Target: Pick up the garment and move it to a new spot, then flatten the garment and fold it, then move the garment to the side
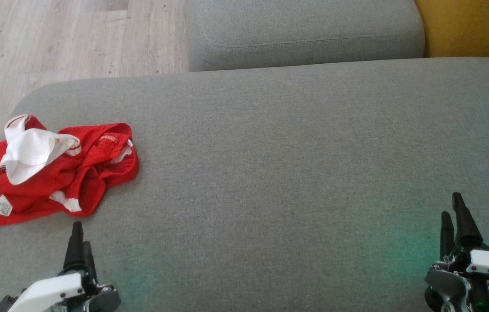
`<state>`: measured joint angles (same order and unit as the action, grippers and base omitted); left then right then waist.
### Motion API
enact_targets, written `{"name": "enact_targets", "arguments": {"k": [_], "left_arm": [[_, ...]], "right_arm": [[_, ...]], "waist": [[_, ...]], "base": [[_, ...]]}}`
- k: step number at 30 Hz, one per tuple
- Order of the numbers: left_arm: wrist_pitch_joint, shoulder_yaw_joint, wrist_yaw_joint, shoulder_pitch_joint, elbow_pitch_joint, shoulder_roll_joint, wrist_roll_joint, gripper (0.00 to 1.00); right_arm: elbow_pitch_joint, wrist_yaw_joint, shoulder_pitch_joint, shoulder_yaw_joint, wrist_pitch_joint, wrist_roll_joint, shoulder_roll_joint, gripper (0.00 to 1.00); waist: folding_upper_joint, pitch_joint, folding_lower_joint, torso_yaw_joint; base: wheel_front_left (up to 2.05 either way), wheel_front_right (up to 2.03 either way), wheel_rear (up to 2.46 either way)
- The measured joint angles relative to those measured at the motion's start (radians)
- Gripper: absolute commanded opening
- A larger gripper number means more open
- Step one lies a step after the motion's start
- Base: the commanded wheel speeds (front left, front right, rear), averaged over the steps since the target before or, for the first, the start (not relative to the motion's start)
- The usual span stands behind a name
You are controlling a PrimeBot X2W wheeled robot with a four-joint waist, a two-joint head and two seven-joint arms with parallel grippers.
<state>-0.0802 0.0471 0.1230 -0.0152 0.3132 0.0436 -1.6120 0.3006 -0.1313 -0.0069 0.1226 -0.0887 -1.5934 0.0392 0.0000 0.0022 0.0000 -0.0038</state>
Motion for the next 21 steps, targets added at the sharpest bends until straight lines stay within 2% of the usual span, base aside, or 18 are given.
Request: {"name": "enact_targets", "arguments": {"k": [5, 21], "left_arm": [[0.012, -0.015, 0.000, 0.000, -0.013, 0.000, 0.053, 1.00], [0.056, -0.057, 0.000, -0.001, -0.066, 0.007, 0.326, 1.00]], "right_arm": [[-0.010, 0.000, 0.000, -0.009, 0.015, 0.035, 0.003, 1.00], [-0.080, 0.000, 0.002, -0.019, 0.051, 0.284, 0.012, 1.00]], "waist": [[0.0000, 0.000, 0.0000, -0.002], [0.0000, -0.002, 0.0000, -0.019]], "base": [[0.00, 0.00, 0.00], [0.00, 0.00, 0.00]]}}
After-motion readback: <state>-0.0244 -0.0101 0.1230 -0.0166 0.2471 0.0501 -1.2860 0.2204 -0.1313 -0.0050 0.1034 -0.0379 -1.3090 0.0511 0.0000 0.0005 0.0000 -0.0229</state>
